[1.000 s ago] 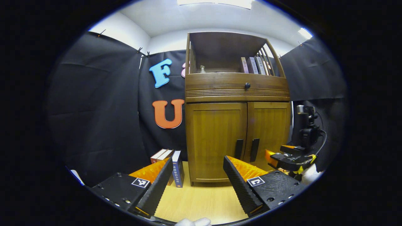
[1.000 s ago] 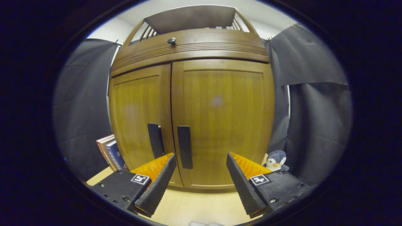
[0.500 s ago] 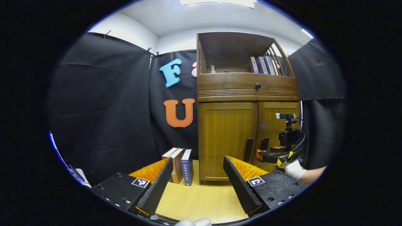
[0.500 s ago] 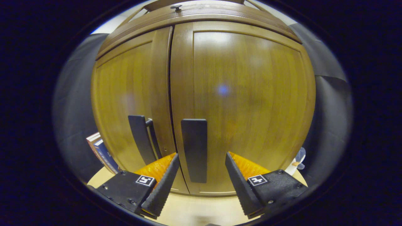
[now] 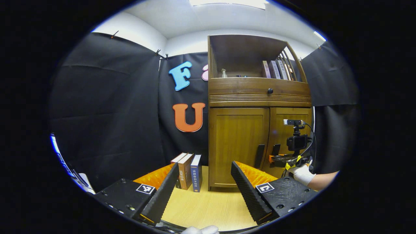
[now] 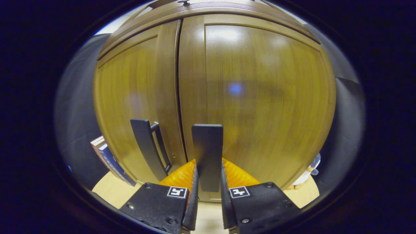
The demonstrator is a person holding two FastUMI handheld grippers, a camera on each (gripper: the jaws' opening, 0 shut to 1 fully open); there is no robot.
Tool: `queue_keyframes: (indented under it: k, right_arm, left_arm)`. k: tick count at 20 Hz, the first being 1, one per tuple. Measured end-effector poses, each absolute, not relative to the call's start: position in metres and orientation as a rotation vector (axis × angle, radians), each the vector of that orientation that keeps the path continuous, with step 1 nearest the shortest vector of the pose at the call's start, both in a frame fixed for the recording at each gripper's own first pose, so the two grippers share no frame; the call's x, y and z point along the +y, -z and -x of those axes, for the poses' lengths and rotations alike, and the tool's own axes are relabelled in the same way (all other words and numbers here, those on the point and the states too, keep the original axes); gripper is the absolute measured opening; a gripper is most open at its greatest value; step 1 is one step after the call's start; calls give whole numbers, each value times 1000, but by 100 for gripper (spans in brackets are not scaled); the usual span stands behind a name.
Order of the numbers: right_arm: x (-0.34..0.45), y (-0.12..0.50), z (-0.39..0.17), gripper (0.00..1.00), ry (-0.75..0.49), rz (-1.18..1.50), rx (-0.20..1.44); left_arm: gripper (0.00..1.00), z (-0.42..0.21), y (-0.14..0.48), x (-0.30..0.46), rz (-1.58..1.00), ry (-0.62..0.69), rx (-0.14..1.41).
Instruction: Open the right door of the double-door shoe cabinet with the right hand, and open the left door with the left hand.
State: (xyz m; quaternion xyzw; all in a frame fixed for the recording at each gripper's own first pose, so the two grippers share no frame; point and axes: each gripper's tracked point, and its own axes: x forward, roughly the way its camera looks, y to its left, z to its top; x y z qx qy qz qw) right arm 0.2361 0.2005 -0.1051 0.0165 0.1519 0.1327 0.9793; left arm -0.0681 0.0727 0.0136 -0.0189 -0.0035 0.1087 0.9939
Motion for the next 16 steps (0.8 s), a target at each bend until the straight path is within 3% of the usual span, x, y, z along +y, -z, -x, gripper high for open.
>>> queue_keyframes:
  k: [2, 3, 16]
  right_arm:
    - [198, 105, -230, 33, -300, -10, 311]
    - [197, 106, -224, 32, -318, 4, 309]
    - [135, 112, -124, 32, -442, -1, 320]
  left_arm:
    - [100, 72, -13, 73, 34, -218, -13]
    - [96, 73, -12, 73, 37, -217, -13]
    - [97, 72, 5, 41, 62, -128, -4]
